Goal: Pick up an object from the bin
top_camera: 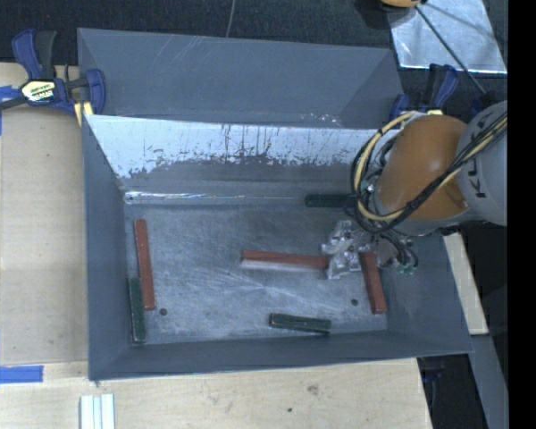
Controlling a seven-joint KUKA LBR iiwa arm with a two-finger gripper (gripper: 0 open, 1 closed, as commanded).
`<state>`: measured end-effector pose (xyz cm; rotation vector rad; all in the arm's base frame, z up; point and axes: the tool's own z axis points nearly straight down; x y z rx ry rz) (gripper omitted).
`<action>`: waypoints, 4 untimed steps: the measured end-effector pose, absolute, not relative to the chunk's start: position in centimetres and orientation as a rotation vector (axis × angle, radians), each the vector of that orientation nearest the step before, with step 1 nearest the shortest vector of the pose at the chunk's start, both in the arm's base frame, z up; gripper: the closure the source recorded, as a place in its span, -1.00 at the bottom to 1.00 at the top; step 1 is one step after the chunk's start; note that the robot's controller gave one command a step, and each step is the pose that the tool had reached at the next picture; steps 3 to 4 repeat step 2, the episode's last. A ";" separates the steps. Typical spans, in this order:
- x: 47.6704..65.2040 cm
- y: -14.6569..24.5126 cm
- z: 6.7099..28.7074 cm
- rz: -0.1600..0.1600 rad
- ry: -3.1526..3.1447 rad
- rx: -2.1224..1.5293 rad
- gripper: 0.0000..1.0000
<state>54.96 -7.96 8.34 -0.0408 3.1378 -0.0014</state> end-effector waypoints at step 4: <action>53.6 -10.1 23.1 -0.001 3.136 -0.027 1.00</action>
Offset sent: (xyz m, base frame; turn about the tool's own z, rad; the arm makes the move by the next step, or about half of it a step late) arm -0.0146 -0.0201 0.1469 0.0063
